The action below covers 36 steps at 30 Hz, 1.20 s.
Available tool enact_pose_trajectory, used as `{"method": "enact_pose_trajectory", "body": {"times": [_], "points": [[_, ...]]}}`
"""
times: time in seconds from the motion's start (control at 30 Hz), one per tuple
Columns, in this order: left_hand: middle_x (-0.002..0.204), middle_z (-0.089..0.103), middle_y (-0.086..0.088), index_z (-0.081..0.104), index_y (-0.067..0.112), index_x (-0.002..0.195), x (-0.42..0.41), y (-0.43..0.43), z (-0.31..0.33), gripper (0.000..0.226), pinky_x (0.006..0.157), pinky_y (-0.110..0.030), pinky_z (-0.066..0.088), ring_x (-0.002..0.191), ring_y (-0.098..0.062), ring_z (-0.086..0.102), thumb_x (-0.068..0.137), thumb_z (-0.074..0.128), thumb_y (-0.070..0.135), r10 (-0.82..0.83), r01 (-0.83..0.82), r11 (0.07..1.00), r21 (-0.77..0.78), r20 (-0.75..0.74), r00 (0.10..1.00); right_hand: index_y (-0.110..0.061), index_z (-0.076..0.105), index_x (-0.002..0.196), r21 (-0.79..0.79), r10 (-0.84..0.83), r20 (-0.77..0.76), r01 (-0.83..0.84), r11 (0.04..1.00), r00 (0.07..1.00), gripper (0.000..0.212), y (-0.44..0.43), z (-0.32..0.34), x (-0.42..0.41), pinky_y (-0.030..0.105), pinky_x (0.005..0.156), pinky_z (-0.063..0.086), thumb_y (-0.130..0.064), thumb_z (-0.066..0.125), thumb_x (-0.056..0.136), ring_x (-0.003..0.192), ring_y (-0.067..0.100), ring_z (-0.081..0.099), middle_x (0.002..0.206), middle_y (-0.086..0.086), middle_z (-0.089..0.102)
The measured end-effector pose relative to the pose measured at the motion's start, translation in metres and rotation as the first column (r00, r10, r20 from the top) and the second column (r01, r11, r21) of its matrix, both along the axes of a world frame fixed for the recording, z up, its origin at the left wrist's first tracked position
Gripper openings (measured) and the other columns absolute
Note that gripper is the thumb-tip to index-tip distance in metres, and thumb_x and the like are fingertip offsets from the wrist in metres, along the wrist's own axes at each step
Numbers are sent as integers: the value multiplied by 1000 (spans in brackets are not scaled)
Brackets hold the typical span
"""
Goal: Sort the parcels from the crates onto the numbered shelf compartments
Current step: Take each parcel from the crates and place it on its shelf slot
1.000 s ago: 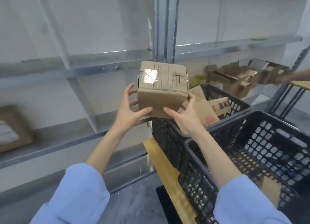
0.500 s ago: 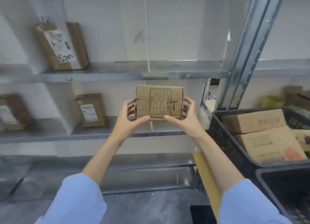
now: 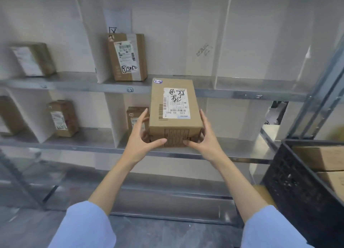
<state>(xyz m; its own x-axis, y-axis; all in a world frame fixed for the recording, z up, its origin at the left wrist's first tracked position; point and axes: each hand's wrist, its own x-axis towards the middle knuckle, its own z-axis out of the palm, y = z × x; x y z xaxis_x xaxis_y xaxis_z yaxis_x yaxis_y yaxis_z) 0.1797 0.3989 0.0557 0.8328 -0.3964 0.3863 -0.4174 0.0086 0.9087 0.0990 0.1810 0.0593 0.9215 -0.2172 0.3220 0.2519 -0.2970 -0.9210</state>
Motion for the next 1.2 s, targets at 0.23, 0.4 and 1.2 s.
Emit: {"method": "enact_pose_trajectory", "body": {"times": [0.23, 0.4, 1.2], "points": [[147, 46, 13, 37, 32, 144, 8, 54, -1, 98, 114, -46, 36, 136, -7, 42, 61, 85, 45, 75, -76, 996, 51, 22, 997, -39, 19, 152, -18, 81, 5, -81, 997, 997, 106, 47, -3, 17, 32, 110, 44, -3, 83, 76, 138, 9, 40, 151, -12, 40], [135, 53, 19, 45, 31, 127, 15, 84, -2, 85, 111, -45, 40, 130, -5, 47, 55, 85, 50, 118, -117, 993, 32, -33, 993, -34, 16, 152, -15, 133, -21, -133, 991, 991, 109, 74, -5, 28, 9, 100, 40, -11, 87, 72, 133, -7, 38, 148, -21, 37], [141, 44, 15, 38, 33, 134, 26, 51, -43, 87, 106, -39, 46, 134, -19, 46, 66, 90, 22, -76, 76, 997, 17, -45, 996, -28, 23, 132, 21, -224, -27, 224, 974, 974, 86, 62, -36, 16, 9, 89, 46, -14, 86, 75, 119, -8, 48, 141, -6, 36]]}}
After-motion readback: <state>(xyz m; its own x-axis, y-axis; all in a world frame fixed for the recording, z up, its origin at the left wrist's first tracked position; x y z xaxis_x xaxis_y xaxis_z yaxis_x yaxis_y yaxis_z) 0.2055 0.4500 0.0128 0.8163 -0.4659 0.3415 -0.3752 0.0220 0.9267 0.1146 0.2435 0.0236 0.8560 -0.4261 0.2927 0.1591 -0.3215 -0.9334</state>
